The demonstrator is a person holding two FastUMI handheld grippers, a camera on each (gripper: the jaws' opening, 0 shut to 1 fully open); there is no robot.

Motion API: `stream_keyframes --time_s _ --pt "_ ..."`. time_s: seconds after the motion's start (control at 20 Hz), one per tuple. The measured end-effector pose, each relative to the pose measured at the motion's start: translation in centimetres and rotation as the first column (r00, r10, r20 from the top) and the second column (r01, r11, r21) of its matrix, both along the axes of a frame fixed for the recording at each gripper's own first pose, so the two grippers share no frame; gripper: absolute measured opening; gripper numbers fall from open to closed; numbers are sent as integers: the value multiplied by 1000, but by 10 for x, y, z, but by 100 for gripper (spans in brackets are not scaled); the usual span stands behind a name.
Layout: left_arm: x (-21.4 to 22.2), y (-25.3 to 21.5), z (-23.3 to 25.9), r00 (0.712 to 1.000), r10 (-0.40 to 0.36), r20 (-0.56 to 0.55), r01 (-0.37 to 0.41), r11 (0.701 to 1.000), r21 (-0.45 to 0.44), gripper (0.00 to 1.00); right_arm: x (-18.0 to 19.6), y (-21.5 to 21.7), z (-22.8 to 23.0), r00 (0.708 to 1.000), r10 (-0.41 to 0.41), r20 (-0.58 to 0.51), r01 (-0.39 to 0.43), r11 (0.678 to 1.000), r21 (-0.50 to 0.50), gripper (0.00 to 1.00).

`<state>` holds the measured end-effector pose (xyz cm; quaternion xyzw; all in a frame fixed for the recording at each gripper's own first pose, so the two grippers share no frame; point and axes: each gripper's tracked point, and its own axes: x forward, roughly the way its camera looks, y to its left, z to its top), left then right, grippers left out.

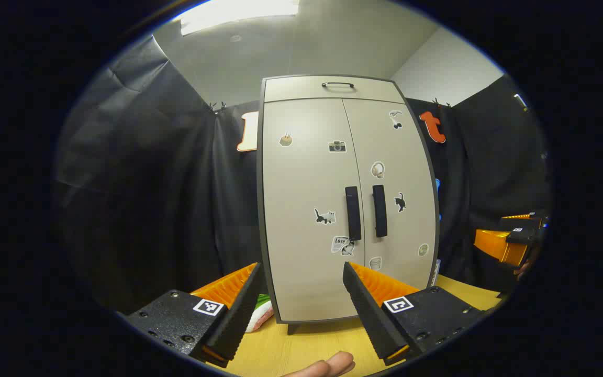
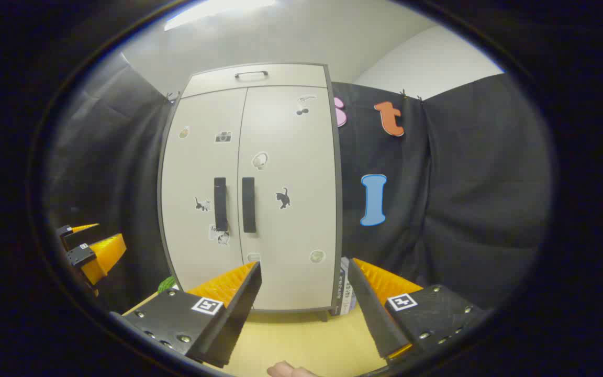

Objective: Open the right door of the double-door shoe cabinet with the right hand, and open the left door with the left hand.

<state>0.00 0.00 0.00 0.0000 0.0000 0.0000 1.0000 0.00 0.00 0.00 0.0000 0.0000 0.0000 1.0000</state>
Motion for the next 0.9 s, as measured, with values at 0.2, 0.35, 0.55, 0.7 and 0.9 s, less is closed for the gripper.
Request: stream_keyframes --time_s 0.2,0.35,0.55,0.7,0.9 --pt "-2 0 7 1000 15 19 -15 1000 -10 95 -13 -5 2 1000 4 3 -4 1000 25 98" --pt "-1 2 14 999 14 29 -13 999 -42 95 -13 -11 -6 1000 6 -11 -6 999 33 98" --pt "0 9 16 999 19 41 -18 1000 -25 95 -3 -9 -19 999 21 -38 -20 999 33 98" --pt "-5 18 15 998 40 52 -38 998 -45 95 7 -3 -25 998 37 -46 -35 999 42 98" --pt "-13 20 9 999 25 45 -22 998 -65 95 35 6 -26 997 50 -54 -49 998 26 94"
